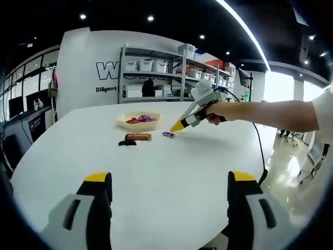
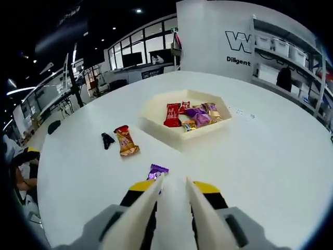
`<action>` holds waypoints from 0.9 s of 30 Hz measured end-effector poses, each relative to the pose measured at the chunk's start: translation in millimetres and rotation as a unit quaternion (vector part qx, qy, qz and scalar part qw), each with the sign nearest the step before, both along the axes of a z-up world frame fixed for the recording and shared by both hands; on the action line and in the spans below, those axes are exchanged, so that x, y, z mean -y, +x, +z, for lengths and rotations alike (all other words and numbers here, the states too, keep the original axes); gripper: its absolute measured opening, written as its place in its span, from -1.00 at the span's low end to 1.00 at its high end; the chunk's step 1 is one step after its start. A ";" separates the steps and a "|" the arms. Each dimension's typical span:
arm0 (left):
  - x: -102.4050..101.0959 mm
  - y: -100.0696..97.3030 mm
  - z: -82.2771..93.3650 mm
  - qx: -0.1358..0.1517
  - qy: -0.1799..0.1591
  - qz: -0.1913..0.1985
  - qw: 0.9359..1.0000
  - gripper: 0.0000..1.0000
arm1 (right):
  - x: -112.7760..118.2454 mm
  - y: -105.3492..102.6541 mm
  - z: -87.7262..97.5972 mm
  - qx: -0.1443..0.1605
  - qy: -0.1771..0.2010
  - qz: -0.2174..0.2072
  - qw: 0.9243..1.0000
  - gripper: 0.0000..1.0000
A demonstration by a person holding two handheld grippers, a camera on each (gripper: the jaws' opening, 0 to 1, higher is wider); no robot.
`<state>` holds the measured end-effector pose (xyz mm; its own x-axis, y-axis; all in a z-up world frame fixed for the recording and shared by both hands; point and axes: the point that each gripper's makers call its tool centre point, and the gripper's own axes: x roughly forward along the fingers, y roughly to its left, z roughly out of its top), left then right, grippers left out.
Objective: Place the target food into the container with the food tongs after gripping and lifting it, then release it inside without dropping or visibly crushing the food.
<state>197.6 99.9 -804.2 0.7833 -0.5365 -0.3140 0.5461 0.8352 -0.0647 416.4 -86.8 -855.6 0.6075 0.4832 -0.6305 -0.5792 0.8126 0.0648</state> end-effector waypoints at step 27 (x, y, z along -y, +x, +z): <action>-19.9 -12.1 5.4 0.008 -0.006 0.019 1.000 0.80 | -26.6 -2.3 -6.4 -0.012 0.000 0.003 1.000 -0.60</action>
<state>185.5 119.8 -798.7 0.8077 -0.5107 -0.2947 0.5159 0.8541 -0.0663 414.1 -60.2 -862.0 0.5900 0.4871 -0.6439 -0.5821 0.8093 0.0788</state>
